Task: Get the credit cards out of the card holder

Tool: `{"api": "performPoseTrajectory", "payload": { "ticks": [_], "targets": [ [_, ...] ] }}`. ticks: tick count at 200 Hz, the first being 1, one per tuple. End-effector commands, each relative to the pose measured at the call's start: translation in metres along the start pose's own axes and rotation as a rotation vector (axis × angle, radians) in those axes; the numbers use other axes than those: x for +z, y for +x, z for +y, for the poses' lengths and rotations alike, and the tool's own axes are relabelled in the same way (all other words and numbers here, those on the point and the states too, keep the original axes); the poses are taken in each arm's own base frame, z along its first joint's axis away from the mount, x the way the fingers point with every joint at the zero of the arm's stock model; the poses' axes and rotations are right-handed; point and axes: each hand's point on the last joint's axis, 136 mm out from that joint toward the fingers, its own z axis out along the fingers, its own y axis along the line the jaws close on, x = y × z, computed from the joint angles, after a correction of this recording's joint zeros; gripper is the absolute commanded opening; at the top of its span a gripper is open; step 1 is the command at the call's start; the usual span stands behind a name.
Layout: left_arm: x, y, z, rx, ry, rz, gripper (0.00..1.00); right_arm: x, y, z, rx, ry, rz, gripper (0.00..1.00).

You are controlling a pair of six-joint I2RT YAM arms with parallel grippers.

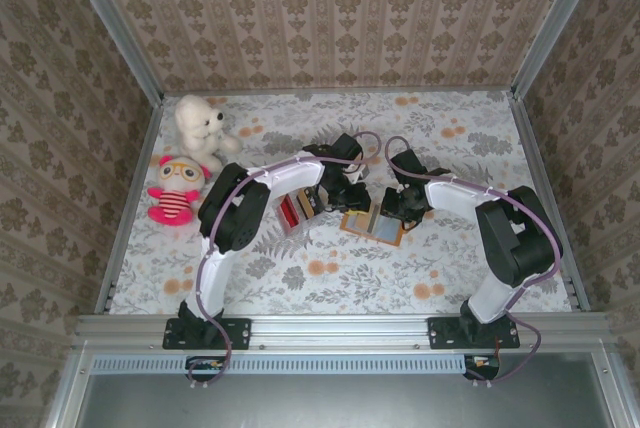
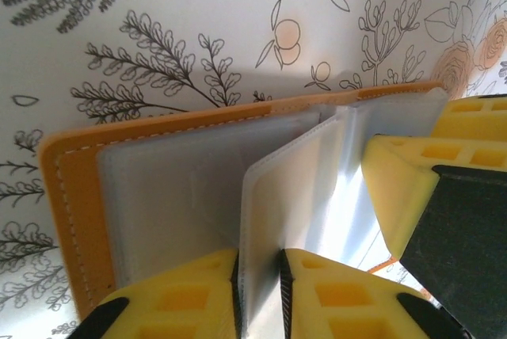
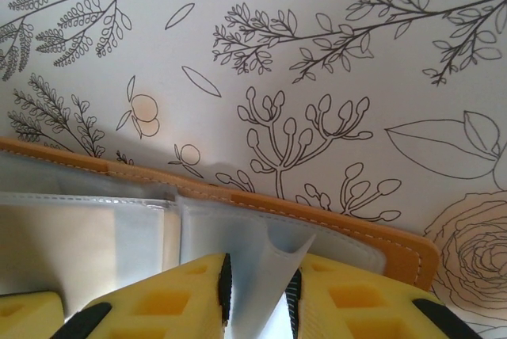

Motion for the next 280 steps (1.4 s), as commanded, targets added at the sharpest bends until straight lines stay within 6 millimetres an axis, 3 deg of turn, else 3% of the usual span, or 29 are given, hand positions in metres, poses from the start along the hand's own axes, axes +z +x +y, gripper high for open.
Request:
{"api": "performPoseTrajectory", "payload": {
  "ticks": [1,21,48,76,101,120,154,220,250,280],
  "targets": [
    [-0.004,0.002,-0.001,-0.001,0.017,-0.001,0.15,-0.005,-0.001,0.007,-0.014,-0.030,0.007,0.28],
    [-0.013,0.000,0.002,-0.006,-0.006,-0.032,0.06,-0.019,-0.009,0.014,-0.018,-0.056,-0.032,0.29],
    [-0.031,-0.006,0.002,0.002,-0.055,-0.096,0.02,-0.036,-0.017,0.034,-0.026,-0.156,-0.070,0.30],
    [-0.044,-0.010,0.005,-0.011,-0.107,-0.146,0.00,-0.049,-0.022,0.051,-0.010,-0.260,-0.108,0.32],
    [-0.043,-0.007,0.006,-0.022,-0.118,-0.138,0.02,-0.066,-0.024,0.058,-0.004,-0.308,-0.143,0.35],
    [-0.039,-0.006,-0.005,-0.028,-0.051,-0.125,0.15,-0.079,-0.023,0.053,0.009,-0.311,-0.181,0.36],
    [-0.038,-0.008,-0.033,-0.002,0.061,-0.125,0.35,-0.105,-0.025,0.020,0.097,-0.264,-0.299,0.39],
    [-0.024,-0.005,-0.060,0.010,0.167,-0.088,0.41,-0.122,-0.015,-0.016,0.179,-0.227,-0.351,0.43],
    [-0.029,-0.006,-0.059,0.014,0.158,-0.102,0.45,-0.121,-0.013,-0.011,0.170,-0.257,-0.332,0.43],
    [-0.038,-0.007,-0.044,-0.006,0.113,-0.135,0.46,-0.113,-0.010,0.002,0.138,-0.296,-0.274,0.39]
  ]
}}
